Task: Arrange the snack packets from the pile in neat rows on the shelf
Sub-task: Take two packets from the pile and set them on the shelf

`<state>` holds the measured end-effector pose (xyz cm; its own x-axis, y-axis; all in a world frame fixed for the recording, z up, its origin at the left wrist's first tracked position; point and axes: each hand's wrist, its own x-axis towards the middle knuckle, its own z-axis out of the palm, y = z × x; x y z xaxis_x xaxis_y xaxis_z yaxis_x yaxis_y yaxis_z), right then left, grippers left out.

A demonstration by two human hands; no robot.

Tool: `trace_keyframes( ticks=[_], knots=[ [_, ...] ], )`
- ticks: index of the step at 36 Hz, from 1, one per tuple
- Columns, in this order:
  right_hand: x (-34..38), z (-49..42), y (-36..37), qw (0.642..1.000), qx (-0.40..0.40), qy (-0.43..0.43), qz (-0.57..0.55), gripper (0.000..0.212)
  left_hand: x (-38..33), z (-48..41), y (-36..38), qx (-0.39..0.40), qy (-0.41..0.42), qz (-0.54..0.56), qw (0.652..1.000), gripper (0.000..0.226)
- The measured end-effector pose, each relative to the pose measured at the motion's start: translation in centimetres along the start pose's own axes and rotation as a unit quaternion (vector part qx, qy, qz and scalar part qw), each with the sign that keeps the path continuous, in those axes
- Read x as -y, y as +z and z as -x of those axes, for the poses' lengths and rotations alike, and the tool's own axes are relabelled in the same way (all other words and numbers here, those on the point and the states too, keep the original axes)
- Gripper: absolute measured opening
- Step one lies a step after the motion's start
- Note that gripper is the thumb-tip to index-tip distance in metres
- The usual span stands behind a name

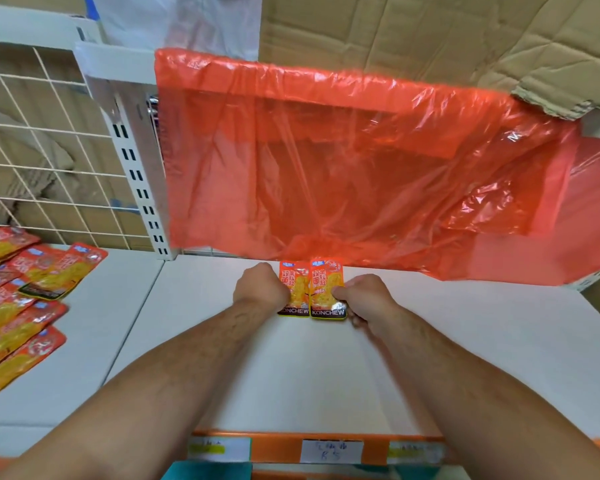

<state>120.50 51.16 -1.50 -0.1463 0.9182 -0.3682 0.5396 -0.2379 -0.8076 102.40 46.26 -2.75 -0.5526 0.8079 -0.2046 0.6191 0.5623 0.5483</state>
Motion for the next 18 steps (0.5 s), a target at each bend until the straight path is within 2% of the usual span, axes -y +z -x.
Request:
trace_keyframes(
  ticks=[7, 13, 18],
  knots=[
    [0.8, -0.2, 1.0, 1.0, 0.005, 0.006, -0.002, 0.024, 0.3, -0.1, -0.4, 0.011, 0.003, 0.028, 1.0, 0.017],
    [1.3, -0.7, 1.8, 1.0, 0.003, 0.011, 0.016, 0.027, 0.7, -0.1, -0.7, 0.01, 0.022, 0.024, 0.999, 0.025],
    [1.6, -1.0, 2.3, 0.994, -0.025, 0.011, 0.105, 0.026, 0.9, 0.1, -0.8, 0.011, 0.039, 0.005, 0.999, 0.029]
  ],
)
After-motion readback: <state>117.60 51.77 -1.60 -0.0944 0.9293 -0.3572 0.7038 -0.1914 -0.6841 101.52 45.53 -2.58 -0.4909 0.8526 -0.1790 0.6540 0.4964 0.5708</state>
